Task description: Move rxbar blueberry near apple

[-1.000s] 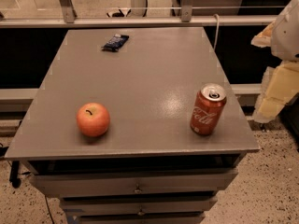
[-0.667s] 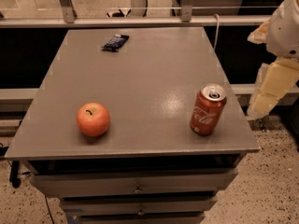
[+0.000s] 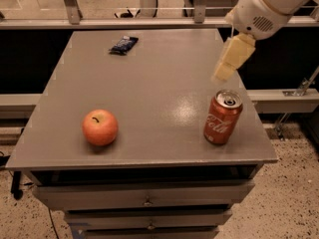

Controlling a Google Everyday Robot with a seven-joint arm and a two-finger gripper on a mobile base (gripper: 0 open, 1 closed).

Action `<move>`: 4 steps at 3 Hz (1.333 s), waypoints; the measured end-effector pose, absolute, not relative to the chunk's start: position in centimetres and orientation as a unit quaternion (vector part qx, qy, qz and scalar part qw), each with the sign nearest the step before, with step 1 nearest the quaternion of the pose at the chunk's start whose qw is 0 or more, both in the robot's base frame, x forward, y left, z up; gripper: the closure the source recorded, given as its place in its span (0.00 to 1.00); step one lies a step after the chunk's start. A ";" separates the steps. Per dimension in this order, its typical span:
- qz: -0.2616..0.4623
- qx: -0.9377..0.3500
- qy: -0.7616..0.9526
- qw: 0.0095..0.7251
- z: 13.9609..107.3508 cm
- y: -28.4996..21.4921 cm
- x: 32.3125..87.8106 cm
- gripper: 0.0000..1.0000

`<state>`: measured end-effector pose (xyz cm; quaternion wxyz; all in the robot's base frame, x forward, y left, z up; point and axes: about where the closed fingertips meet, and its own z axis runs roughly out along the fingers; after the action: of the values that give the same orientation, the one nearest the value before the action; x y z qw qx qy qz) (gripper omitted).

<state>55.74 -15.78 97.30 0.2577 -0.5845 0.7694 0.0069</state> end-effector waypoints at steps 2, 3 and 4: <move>0.125 -0.502 0.759 0.395 98.0 -7.6 66.9 0.00; 0.125 -0.502 0.759 0.395 98.0 -7.6 66.9 0.00; 0.132 -0.481 0.761 0.415 98.2 -6.2 67.5 0.00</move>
Offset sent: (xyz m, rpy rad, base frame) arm 0.1458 0.1244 -0.0023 0.5800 -0.0685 -0.0990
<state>67.54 -6.22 98.15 0.4148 -0.4812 0.7608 0.1325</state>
